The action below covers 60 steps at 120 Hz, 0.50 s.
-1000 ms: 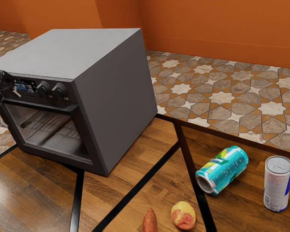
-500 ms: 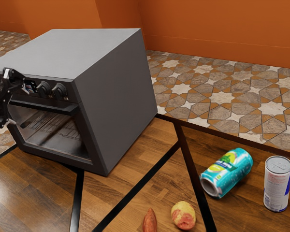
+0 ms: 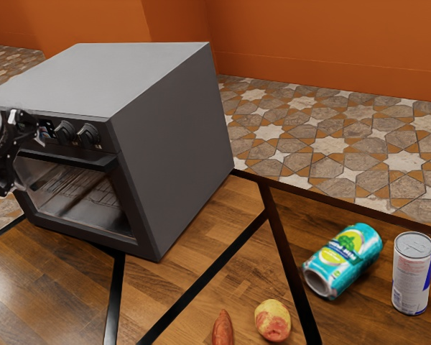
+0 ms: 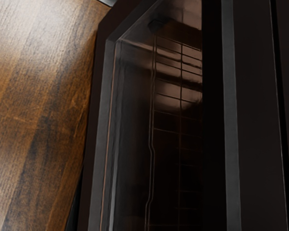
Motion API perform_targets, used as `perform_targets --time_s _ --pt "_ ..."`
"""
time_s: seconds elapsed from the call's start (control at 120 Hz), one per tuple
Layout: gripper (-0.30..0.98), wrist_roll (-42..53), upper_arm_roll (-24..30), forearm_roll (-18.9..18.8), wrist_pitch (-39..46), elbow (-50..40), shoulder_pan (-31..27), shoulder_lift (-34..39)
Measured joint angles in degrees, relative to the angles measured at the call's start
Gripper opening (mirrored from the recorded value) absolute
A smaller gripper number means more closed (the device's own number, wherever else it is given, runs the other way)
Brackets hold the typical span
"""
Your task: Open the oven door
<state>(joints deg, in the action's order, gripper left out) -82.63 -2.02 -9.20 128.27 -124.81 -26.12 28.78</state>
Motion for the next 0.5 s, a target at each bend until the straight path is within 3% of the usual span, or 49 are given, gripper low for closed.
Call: perform_targets --time_s 0.333,0.5 --pt "0.68 -0.17 -0.02 0.59 0.98 -3.34 -0.26 1.37" --pt "0.68 -0.39 -0.08 0.48 1.49 -9.27 -2.29 7.79"
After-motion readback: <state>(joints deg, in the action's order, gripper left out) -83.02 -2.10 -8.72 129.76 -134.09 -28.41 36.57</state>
